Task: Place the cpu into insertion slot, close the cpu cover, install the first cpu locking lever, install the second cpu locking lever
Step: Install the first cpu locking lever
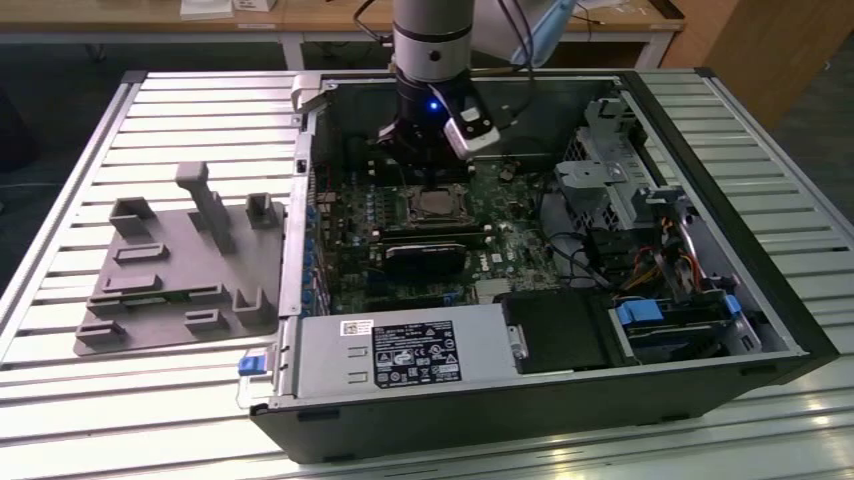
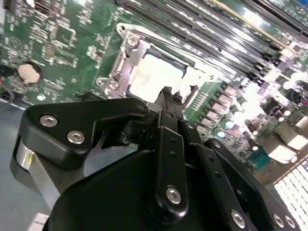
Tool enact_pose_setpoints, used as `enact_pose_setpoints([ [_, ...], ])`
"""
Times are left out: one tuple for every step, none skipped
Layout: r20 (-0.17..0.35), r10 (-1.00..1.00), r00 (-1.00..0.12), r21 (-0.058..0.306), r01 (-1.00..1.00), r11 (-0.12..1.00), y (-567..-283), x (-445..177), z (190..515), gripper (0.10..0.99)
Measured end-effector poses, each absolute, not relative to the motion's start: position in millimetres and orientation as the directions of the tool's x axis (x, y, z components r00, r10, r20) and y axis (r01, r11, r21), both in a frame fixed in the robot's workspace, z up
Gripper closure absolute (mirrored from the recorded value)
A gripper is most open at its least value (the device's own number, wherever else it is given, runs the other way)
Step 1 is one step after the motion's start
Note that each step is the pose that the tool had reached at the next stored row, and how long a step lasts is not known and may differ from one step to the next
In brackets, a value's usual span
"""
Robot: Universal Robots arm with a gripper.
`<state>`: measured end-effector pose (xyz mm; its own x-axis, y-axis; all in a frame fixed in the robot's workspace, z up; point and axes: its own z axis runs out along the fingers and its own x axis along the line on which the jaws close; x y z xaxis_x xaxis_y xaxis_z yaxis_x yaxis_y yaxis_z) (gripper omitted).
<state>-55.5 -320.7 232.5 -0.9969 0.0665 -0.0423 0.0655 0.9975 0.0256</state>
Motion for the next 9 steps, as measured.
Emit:
enact_pose_setpoints([
  [-0.042,0.067,-0.997,0.026,0.066,0.998,-320.7,-57.6,232.5,0.984],
  [-0.042,0.067,-0.997,0.026,0.066,0.997,-320.7,-59.8,232.5,0.984],
  [-0.042,0.067,-0.997,0.026,0.066,0.997,-320.7,-62.1,232.5,0.984],
  [-0.042,0.068,-0.997,0.026,0.067,0.997,-320.7,-64.4,232.5,0.984],
  [-0.043,0.068,-0.997,0.026,0.067,0.997,-320.7,-67.1,232.5,0.984],
  [-0.043,0.069,-0.997,0.026,0.068,0.997,-320.7,-69.3,232.5,0.984],
  [-0.043,0.069,-0.997,0.026,0.068,0.997,-320.7,-71.5,232.5,0.984],
  [-0.043,0.070,-0.997,0.026,0.069,0.997,-320.7,-73.8,232.5,0.984],
  [-0.043,0.070,-0.997,0.026,0.069,0.997,-320.7,-76.2,232.5,0.984],
])
